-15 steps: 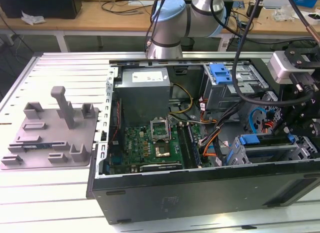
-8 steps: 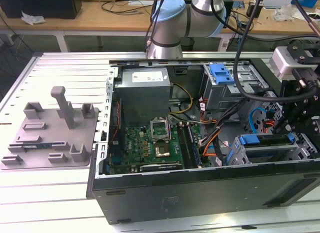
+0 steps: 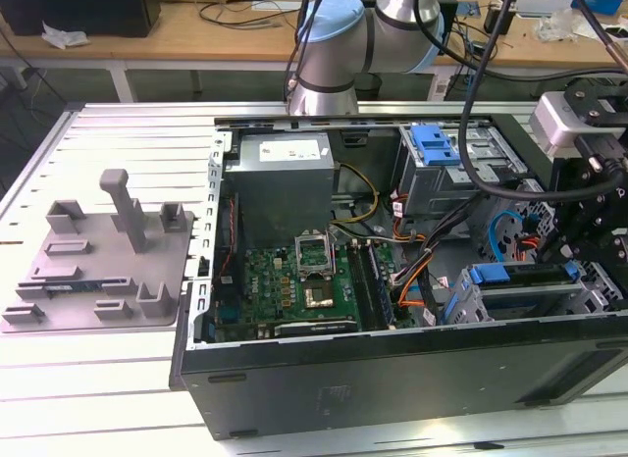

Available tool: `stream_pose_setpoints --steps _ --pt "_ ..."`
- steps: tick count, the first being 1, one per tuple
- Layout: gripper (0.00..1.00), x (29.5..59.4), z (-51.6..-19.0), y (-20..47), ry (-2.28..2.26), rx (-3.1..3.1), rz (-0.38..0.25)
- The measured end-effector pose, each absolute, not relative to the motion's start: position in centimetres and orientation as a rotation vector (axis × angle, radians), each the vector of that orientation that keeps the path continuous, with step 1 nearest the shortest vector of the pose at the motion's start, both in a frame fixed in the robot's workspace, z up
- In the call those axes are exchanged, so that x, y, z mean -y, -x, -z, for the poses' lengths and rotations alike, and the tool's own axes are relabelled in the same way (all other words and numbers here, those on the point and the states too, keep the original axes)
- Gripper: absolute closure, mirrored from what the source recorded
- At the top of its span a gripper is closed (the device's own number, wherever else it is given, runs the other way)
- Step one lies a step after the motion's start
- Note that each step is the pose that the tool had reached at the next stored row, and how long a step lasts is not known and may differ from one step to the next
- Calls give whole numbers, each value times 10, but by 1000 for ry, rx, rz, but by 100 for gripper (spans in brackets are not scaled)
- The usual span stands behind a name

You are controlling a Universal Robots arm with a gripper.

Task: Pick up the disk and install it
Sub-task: 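Insert the first disk wire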

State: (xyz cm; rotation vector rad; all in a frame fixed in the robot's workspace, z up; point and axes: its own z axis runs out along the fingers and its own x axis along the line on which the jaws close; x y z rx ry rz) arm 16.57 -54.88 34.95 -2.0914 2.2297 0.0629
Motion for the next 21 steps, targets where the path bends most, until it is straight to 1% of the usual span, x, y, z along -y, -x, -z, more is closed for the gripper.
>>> stream_pose_setpoints --steps 21 --pt "83 549 -341 -166 2095 -2226 -63"
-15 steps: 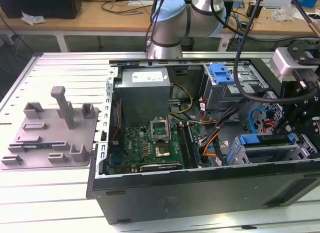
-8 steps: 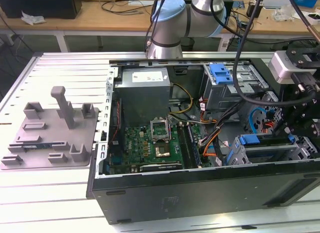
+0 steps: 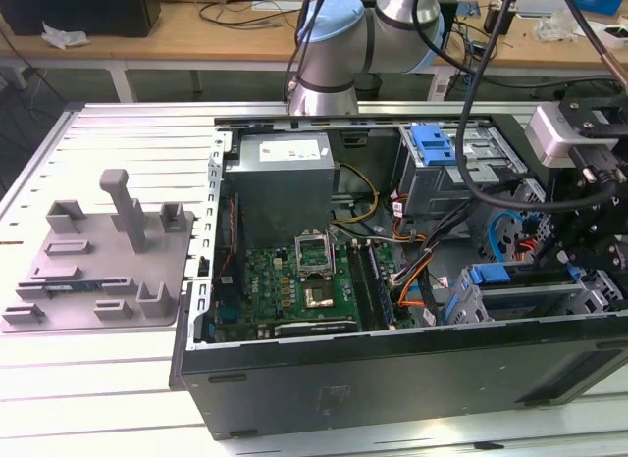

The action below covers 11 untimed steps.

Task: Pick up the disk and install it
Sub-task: 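Insert the first disk wire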

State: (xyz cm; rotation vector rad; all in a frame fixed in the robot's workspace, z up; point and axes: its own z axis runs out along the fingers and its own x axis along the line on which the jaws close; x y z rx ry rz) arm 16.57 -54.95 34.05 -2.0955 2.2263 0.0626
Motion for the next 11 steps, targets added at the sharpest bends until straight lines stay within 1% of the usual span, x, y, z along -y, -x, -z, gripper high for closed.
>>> stream_pose_setpoints --steps 11 --pt "83 550 -336 -166 2098 -2224 -63"
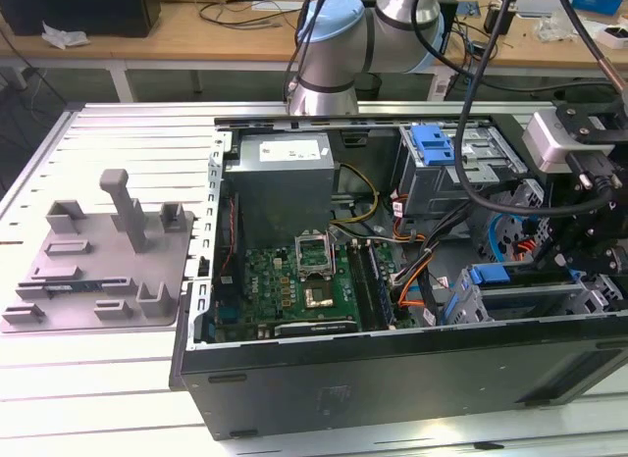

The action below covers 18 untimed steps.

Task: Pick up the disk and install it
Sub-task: 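Insert the first disk wire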

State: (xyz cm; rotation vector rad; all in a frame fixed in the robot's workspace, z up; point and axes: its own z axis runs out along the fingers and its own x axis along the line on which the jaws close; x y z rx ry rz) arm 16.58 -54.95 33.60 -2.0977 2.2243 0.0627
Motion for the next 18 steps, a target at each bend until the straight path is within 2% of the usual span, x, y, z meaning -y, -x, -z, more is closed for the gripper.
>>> stream_pose_setpoints --steps 8,11,14,18 --pt "82 550 -338 -166 2098 -2223 -65" --pt "64 550 -355 -166 2099 -2223 -64" --pt "64 549 -376 -166 2099 -2223 -63" --pt "64 549 -377 -166 2099 -2223 -64"
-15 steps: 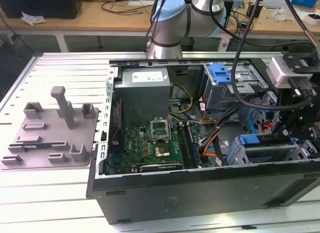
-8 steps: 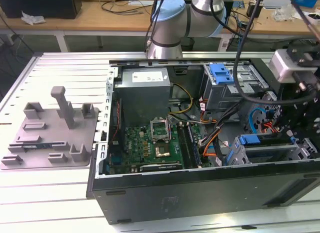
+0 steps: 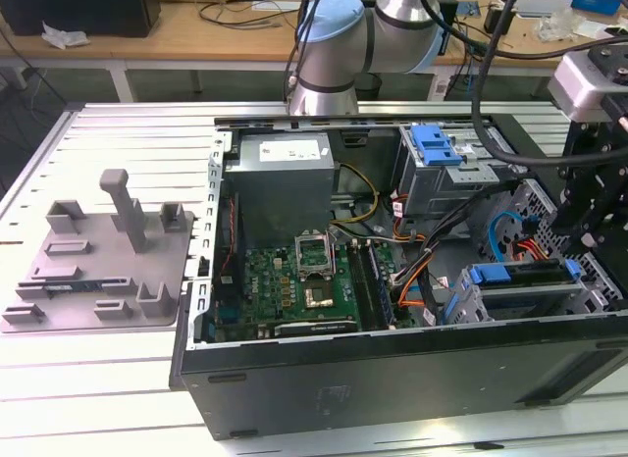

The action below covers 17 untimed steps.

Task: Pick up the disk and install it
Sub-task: 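Insert the first disk wire, then insert the second disk wire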

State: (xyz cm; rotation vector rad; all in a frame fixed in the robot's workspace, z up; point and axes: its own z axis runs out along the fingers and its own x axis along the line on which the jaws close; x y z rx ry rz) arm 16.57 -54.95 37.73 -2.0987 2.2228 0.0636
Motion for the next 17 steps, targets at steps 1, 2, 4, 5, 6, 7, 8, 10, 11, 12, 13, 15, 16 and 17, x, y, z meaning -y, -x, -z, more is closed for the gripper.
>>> stream_pose_setpoints --steps 1,2,4,5,6,7,8,10,11,12,13,15,16,17 --pt "64 550 -377 -166 2099 -2223 -63" --pt "64 549 -377 -166 2099 -2223 -63" --pt "64 549 -377 -166 2099 -2223 -63" --pt "64 549 -377 -166 2099 -2223 -63" --pt "64 549 -377 -166 2099 -2223 -63" --pt "64 549 -377 -166 2099 -2222 -63" --pt "64 550 -377 -166 2100 -2222 -64" --pt "64 550 -377 -166 2100 -2222 -63" --pt "64 550 -377 -166 2100 -2222 -63" --pt "64 550 -377 -166 2100 -2222 -63" --pt "64 550 -377 -166 2100 -2222 -63" --pt "64 550 -377 -166 2100 -2222 -63" --pt "64 550 -377 -166 2100 -2222 -63" --pt "64 550 -377 -166 2100 -2222 -63"
